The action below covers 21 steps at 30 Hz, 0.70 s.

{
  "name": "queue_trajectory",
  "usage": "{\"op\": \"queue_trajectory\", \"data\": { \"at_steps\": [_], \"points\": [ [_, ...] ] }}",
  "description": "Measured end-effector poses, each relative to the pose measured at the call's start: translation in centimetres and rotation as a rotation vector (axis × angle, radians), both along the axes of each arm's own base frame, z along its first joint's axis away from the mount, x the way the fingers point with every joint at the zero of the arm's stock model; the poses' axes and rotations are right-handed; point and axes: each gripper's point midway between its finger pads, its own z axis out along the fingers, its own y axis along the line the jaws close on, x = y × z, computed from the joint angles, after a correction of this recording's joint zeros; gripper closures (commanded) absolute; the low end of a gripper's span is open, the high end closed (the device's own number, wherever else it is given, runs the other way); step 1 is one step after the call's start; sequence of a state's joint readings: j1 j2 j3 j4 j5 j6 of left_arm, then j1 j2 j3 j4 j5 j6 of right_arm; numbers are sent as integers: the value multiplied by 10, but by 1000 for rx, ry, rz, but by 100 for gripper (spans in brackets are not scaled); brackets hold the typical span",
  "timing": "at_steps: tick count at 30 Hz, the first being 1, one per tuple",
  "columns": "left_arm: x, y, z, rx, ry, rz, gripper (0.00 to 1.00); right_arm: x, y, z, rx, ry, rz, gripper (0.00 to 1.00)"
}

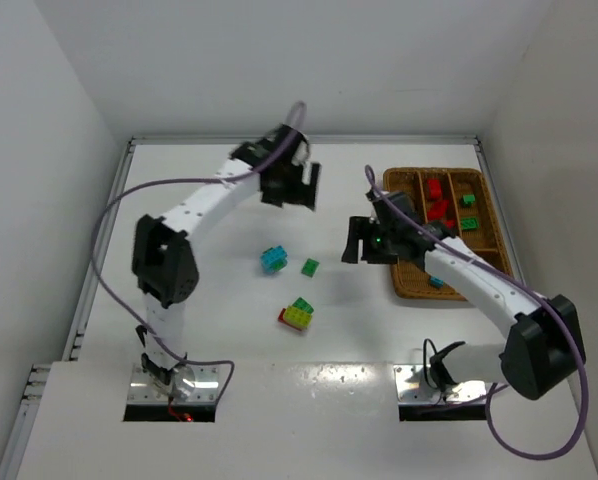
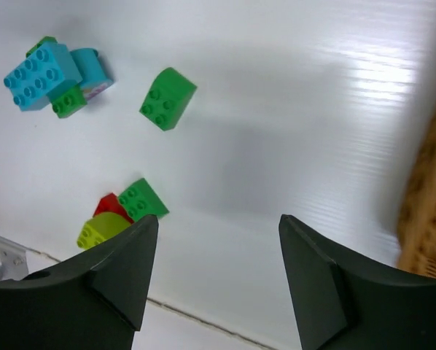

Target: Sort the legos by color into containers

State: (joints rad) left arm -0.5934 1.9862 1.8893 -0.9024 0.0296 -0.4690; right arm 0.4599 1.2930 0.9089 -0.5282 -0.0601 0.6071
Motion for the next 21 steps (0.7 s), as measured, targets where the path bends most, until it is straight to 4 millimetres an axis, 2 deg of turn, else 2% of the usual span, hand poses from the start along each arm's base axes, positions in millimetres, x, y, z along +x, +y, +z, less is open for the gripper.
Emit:
{"op": "queue_trajectory", "data": {
  "at_steps": [1, 2, 3, 5, 7, 9, 12, 16, 18, 21],
  "points": [
    [11, 17, 14, -19, -25, 48, 11, -1, 7, -3, 0, 4, 10, 29],
    [24, 42, 32, -41, -59, 114, 11, -2, 15, -7, 0, 9, 15, 29],
    [37, 73, 50, -65, -105, 197, 11, -2, 22, -13, -4, 17, 14, 28],
    [50, 130, 74, -84, -170, 345, 11, -2, 36, -27, -9, 37, 8, 28],
    [49, 176, 84, -91, -197, 462, 11, -1, 49, -44, -21, 65, -6, 28],
    [41, 206, 81, -91, -189, 542, 11, -2, 62, -62, -44, 108, -20, 28],
    [26, 226, 57, -90, -128, 591, 11, 7, 82, -81, -62, 139, -38, 28],
    [8, 238, 17, -89, -19, 620, 11, 24, 105, -89, -80, 133, -64, 28],
    [1, 241, 6, -95, 14, 628, 11, 34, 112, -90, -93, 126, -83, 28],
    [-1, 245, 5, -112, 20, 637, 11, 44, 117, -96, -122, 119, -117, 30]
  ]
}}
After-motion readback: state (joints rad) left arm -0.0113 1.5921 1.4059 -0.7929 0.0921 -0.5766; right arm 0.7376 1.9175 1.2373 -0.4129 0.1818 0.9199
